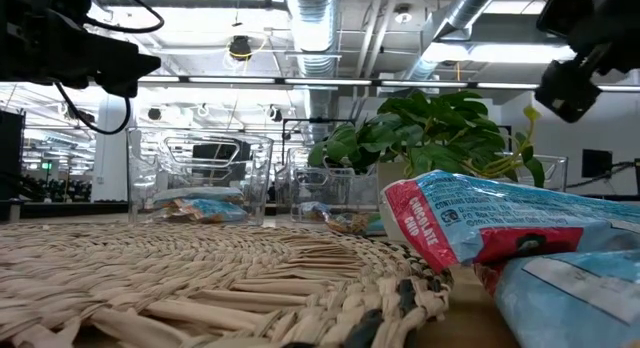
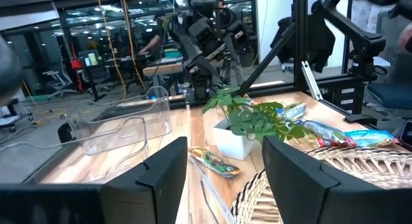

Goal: Pick and place Granola Bars by type
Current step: Put the red granola bar into the right transparent bin

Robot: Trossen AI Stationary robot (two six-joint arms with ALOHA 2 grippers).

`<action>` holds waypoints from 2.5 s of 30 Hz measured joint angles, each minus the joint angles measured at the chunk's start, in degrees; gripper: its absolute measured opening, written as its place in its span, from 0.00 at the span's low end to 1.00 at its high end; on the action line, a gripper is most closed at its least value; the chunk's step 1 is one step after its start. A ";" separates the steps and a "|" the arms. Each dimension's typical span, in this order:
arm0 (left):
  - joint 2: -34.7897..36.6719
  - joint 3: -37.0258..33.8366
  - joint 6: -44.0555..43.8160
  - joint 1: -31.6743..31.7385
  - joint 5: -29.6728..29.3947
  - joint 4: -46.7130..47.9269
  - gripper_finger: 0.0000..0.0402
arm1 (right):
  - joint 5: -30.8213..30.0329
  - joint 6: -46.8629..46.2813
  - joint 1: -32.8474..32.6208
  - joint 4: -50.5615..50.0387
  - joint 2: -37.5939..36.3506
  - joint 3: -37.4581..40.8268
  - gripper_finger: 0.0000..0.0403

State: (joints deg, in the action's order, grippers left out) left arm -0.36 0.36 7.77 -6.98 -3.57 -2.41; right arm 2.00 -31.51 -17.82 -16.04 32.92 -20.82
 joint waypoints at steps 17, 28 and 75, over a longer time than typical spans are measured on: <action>0.02 0.00 0.05 0.02 0.00 0.01 0.49 | 8.78 -6.97 -18.32 -34.32 36.06 -22.55 0.61; 0.00 0.00 0.37 0.02 0.00 0.01 0.49 | 9.64 -9.19 -28.37 -37.14 46.88 -23.06 0.61; 0.02 0.00 -0.28 0.00 0.00 0.00 0.49 | -35.21 -26.91 -19.53 -35.14 31.71 -22.91 0.03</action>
State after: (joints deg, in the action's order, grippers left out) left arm -0.34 0.36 7.49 -6.98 -3.57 -2.41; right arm -33.21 -58.42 -37.35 -51.17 64.63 -43.72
